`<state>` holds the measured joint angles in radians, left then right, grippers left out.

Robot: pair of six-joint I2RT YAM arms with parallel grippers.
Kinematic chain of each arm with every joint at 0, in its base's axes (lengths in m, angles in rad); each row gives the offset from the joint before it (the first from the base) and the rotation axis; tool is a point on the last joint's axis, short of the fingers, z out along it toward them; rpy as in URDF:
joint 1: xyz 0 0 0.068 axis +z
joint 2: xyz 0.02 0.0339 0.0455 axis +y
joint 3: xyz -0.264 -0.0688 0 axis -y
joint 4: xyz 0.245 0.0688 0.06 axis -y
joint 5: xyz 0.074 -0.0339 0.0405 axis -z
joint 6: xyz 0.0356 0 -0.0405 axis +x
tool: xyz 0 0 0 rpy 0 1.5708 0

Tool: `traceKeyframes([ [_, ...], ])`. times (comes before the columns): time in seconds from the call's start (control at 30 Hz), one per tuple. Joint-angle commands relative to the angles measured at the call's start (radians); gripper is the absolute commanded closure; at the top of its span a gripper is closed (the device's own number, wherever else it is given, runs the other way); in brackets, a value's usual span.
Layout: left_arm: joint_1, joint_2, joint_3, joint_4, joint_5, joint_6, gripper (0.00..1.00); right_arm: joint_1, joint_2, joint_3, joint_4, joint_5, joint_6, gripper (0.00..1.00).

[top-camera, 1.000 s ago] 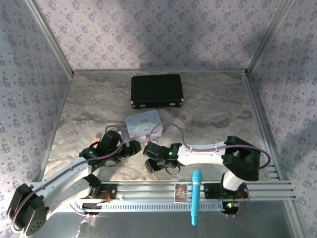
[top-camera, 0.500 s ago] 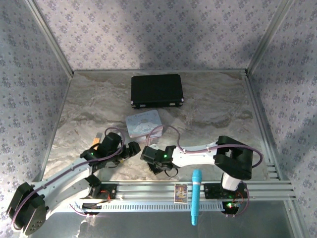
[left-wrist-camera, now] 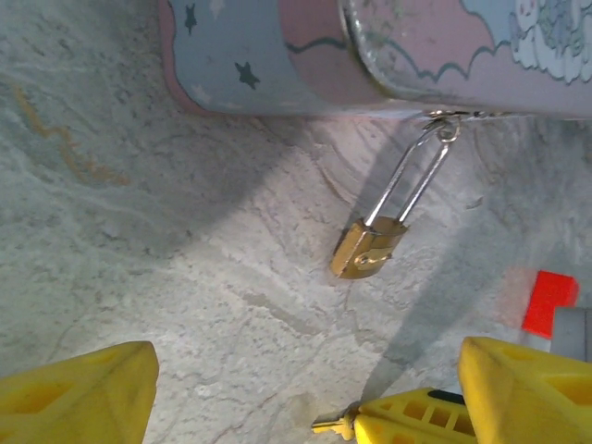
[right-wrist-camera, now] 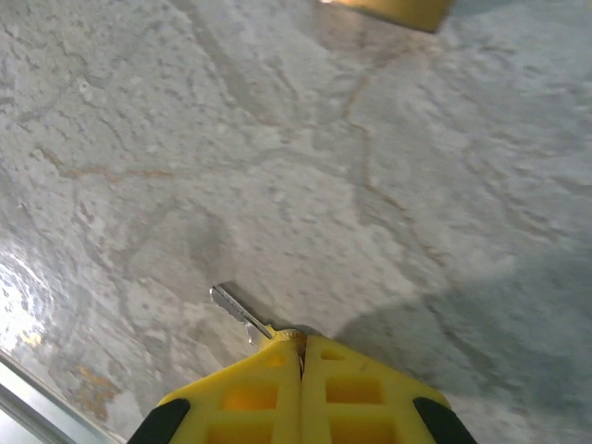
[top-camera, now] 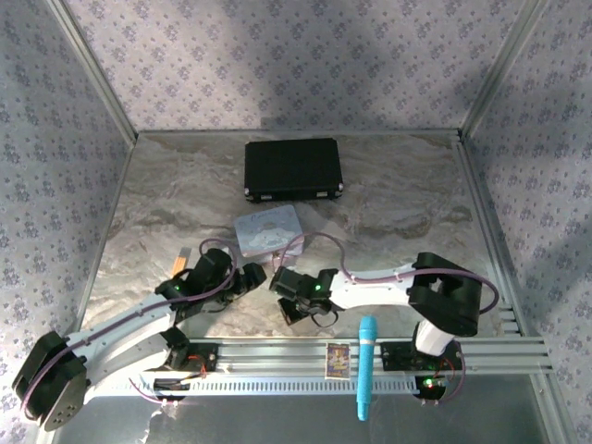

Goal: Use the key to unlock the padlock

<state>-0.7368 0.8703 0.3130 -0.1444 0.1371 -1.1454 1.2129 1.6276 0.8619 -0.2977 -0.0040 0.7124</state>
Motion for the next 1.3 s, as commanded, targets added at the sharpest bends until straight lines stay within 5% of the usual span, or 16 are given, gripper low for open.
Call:
traceKeyframes([
  [0.0,-0.015,-0.01,-0.013,0.112,-0.005,-0.055,0.18,-0.045,-0.1,-0.046,0.053,-0.086,-0.074,0.98],
  [0.33,-0.102,0.048,0.006,0.311,0.018,-0.209,0.26,-0.107,-0.24,-0.099,0.135,-0.191,-0.14,1.0],
  [0.63,-0.259,0.039,-0.075,0.445,-0.241,-0.489,0.36,-0.165,-0.332,-0.175,0.288,-0.106,0.034,1.0],
  [0.93,-0.283,0.031,-0.064,0.466,-0.3,-0.524,0.59,-0.164,-0.327,-0.183,0.364,-0.06,0.099,1.0],
  [1.27,-0.288,0.042,-0.075,0.514,-0.298,-0.559,0.62,-0.158,-0.319,-0.194,0.455,-0.054,0.131,1.0],
])
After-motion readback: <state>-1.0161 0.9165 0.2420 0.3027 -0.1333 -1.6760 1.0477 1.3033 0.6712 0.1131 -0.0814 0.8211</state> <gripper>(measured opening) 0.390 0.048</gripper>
